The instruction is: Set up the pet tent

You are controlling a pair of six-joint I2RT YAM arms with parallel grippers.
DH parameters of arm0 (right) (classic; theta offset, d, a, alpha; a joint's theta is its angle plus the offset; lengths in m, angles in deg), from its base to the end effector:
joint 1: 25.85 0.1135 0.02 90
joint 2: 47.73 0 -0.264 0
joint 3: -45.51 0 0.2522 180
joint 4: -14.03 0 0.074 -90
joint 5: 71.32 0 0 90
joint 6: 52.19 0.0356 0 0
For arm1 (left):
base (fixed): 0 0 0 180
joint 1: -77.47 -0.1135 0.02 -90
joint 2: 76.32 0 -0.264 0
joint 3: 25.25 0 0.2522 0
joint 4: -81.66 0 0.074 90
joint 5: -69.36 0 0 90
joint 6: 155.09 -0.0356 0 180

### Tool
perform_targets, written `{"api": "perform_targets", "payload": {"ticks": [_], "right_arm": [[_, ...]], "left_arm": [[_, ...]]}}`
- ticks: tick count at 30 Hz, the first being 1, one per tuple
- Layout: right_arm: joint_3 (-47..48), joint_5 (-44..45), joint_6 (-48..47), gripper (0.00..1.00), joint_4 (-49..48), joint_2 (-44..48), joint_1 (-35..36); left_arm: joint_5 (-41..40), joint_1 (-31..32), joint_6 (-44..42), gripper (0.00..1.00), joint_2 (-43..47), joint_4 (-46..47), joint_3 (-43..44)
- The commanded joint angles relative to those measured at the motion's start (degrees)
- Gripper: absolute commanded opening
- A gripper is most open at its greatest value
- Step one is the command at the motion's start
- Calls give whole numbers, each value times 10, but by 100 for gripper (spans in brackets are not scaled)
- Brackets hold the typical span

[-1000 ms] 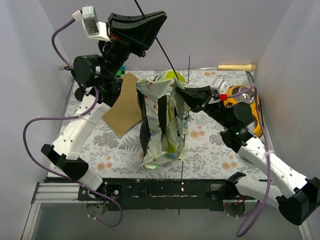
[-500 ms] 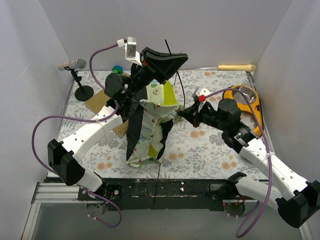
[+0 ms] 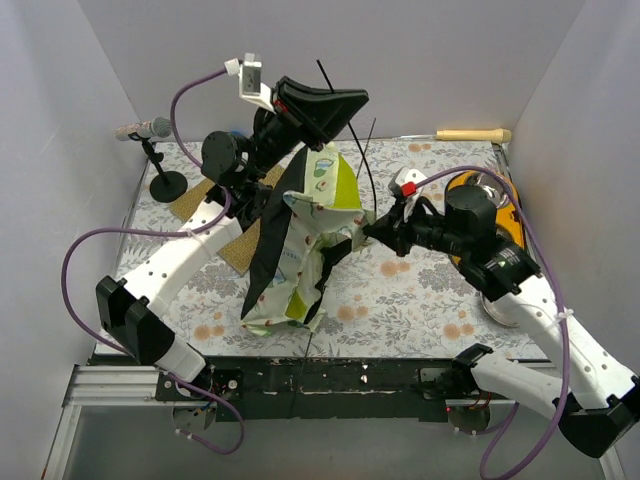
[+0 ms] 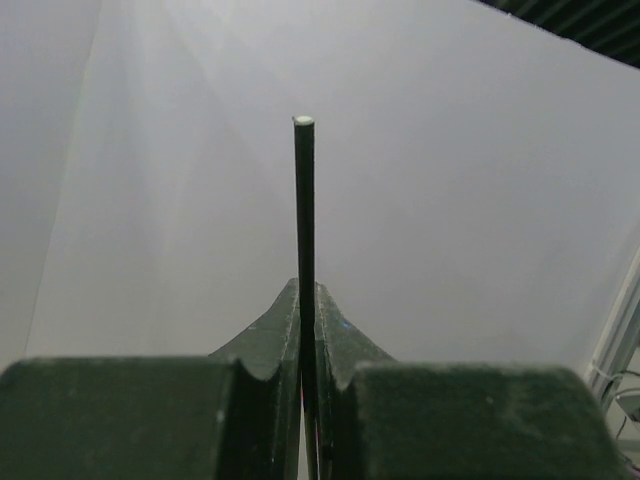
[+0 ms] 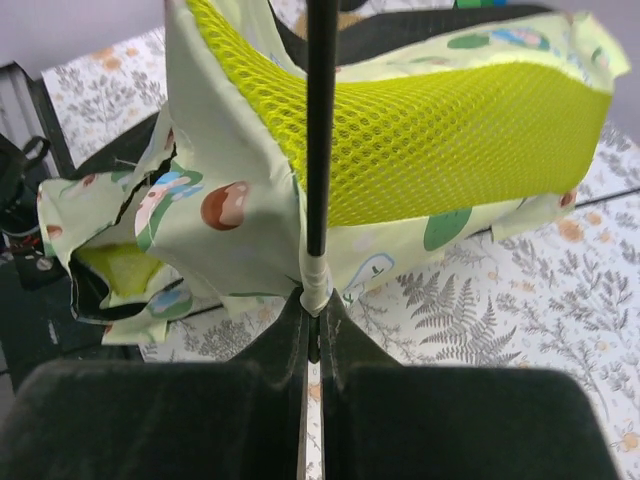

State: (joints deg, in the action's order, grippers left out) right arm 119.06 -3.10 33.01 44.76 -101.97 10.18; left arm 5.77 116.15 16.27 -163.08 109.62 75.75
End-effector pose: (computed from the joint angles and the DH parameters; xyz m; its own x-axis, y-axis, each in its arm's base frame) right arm 0.1610 0.1334 0.3899 -0.0892 -0.1610 -0.9829 -0.8508 0.5254 -0.0088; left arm 0.2461 -0.2173 0.5102 -0.7289 -0.5507 -0.4067 0.6412 -0.3409 -0.6875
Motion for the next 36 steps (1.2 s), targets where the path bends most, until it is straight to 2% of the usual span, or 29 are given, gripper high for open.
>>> {"api": "perform_targets", "payload": {"ticks": [1,7,13,18,26,31,36], "right_arm": [[143,-52,20,1,-53,40,0],[213,-77,59,1,-5,27,0],[297,-96,92,1,39,5,0],[302,-115,121,1,42,7,0],[341,-159,156,1,40,-14,0],[283,-122,127,1,51,13,0],[274,-114,98,1,60,24,0]], "left_arm": [[62,-18,3,0,-52,-139,65],[72,-18,7,0,-60,-174,142],[44,-17,5,0,-80,-228,215],[20,-9,3,0,-91,-272,239],[12,-9,19,0,-92,-304,209],[-6,-11,4,0,-68,-281,104],[28,-13,-1,0,-23,-232,6]]}}
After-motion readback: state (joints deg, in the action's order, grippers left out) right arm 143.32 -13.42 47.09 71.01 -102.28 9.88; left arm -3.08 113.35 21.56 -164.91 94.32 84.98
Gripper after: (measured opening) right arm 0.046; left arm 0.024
